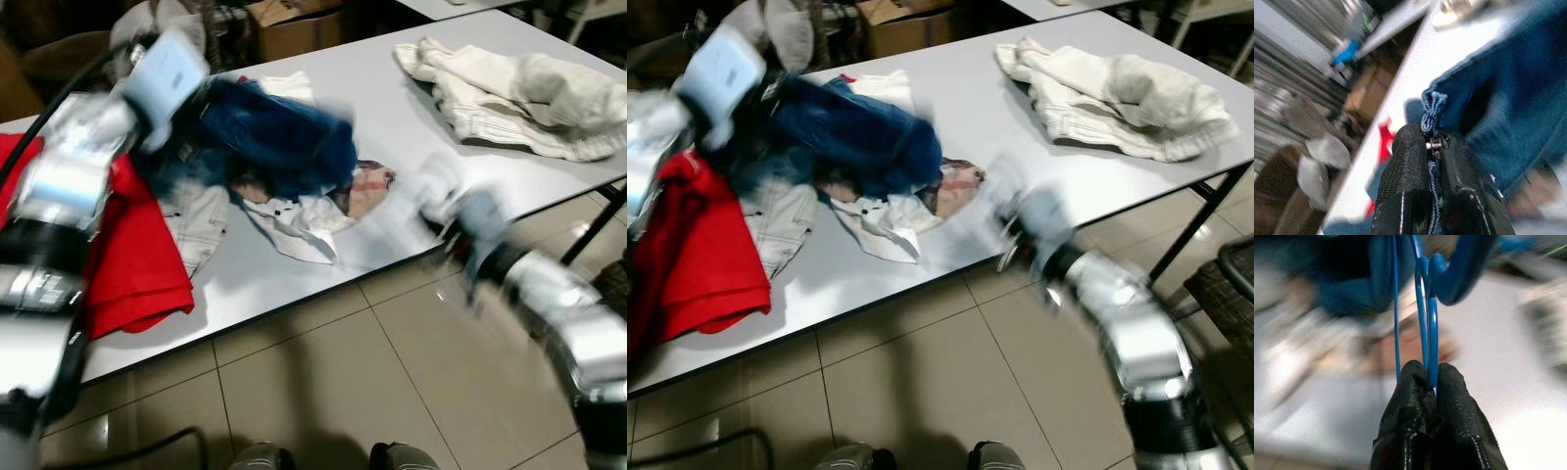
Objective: Hang hanger
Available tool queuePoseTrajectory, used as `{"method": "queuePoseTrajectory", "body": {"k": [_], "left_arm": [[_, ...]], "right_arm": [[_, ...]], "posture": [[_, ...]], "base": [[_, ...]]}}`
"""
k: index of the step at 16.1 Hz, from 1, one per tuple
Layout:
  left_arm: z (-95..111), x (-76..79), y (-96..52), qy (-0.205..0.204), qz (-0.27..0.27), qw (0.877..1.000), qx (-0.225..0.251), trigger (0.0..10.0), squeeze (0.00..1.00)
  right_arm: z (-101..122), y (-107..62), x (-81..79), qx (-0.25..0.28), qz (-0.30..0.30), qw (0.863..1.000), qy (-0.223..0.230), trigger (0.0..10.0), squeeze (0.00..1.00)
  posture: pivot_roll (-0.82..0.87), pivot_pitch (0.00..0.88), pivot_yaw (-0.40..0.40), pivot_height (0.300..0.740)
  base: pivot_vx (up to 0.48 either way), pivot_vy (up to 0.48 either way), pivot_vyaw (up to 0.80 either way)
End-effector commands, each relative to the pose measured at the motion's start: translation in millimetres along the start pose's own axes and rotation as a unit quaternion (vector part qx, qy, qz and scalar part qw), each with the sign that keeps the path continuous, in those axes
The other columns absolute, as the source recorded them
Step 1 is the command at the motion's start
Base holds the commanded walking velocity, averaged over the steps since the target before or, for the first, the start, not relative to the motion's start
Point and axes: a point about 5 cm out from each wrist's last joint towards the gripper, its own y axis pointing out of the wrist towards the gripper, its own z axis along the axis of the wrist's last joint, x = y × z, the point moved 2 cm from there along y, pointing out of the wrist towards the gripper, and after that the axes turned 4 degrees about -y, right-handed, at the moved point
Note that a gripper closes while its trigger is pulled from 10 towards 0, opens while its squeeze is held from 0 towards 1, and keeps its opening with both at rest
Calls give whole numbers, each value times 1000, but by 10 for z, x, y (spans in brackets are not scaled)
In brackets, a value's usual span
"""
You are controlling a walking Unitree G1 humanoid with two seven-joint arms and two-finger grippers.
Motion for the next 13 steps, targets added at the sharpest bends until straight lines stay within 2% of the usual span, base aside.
{"method": "queuePoseTrajectory", "body": {"k": [1, 2, 3, 4, 5, 6, 7, 9, 10, 13], "left_arm": [[-21, -8, -76, 1, -16, 1000, -16, 0, 0], [-81, 119, -130, -27, -51, 998, -21, 0, 0], [-89, 264, -161, -64, -82, 994, -16, 0, 0], [-63, 377, -157, -85, -99, 991, -6, 0, 0], [6, 470, -105, -126, -99, 987, 14, 0, 0], [134, 556, 26, -198, -78, 976, 37, 118, 0], [152, 577, 107, -214, -53, 975, 31, 0, 0], [127, 572, 198, -209, -21, 978, 14, 0, 0], [127, 545, 217, -197, -6, 980, 13, 0, 0], [161, 456, 248, -139, 20, 990, 9, 0, 0]], "right_arm": [[122, -26, 176, 33, -46, 998, -1, 10000, 0], [163, -39, 243, 43, -55, 998, 1, 10000, 0], [150, -53, 230, 41, -37, 998, -1, 10000, 0], [112, -75, 155, 33, -3, 999, -12, 10000, 0], [63, -119, 57, 25, 34, 999, -15, 10000, 0], [9, -216, -105, 16, 94, 995, -19, 10000, 0], [7, -284, -158, 15, 114, 993, -22, 10000, 0], [133, -381, -147, 42, 108, 993, -4, 10000, 0], [211, -448, -185, 55, 125, 991, 2, 10000, 0], [241, -661, -432, 40, 224, 974, 6, 10000, 0]], "posture": [[-108, 34, 112, 740], [-107, 33, 112, 740], [-103, 36, 105, 740], [-102, 37, 102, 740], [-99, 44, 96, 740], [-102, 49, 103, 740], [-103, 50, 106, 740], [-127, 56, 136, 740], [-132, 58, 143, 740], [-139, 57, 149, 740]], "base": [[0, 0, 0], [0, 0, 0], [0, 0, 0], [0, 0, 0], [0, 0, 0], [0, 0, 0], [0, 0, 0], [0, 0, 0], [0, 0, 0], [0, 0, 0]]}}
